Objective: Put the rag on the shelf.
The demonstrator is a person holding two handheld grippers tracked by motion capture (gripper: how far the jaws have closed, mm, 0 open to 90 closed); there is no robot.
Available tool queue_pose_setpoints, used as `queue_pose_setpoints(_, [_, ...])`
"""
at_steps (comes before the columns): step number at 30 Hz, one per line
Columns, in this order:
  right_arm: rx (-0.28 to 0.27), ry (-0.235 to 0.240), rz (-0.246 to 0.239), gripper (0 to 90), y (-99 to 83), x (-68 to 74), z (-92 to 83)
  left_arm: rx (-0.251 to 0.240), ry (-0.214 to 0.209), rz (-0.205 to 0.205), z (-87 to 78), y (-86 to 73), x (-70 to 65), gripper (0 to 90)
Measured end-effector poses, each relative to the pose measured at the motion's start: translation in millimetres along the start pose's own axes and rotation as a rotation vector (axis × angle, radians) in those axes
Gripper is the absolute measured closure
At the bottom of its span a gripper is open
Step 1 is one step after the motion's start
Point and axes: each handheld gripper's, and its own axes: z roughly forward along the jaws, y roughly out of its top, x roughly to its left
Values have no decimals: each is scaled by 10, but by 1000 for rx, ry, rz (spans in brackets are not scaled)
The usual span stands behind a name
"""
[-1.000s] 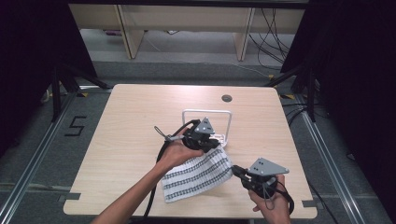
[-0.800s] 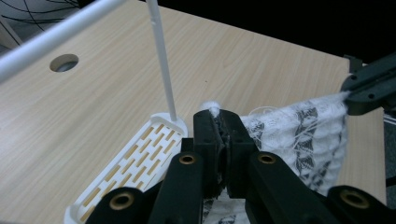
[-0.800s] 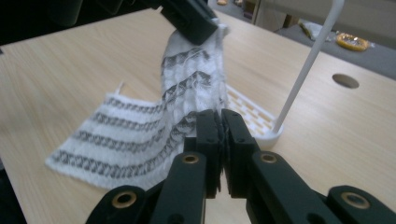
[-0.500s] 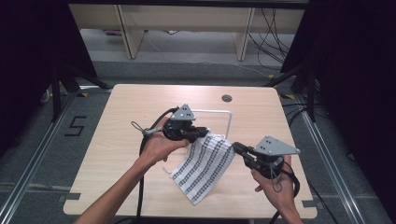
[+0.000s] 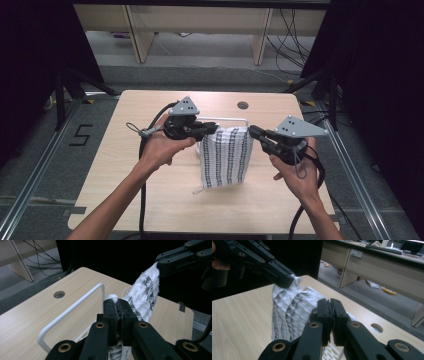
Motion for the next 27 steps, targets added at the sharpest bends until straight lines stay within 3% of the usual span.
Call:
queue_pose_setpoints(6, [-29,7,10,876,192,-75,37,-27,42,10,-108,202,69,858])
queue_pose_setpoints(11, [-54,15,37,876,274,-129,92,-49,51,-5,-123,281,136,857])
queue_pose_setpoints(16, [-60,-7,40,875,316,-179,131,-54,53,-20,-63,309,201,857])
queue_pose_setpoints(27, [-68,-28,44,876,514,-346,298,-79,108,-55,29,492,399,858])
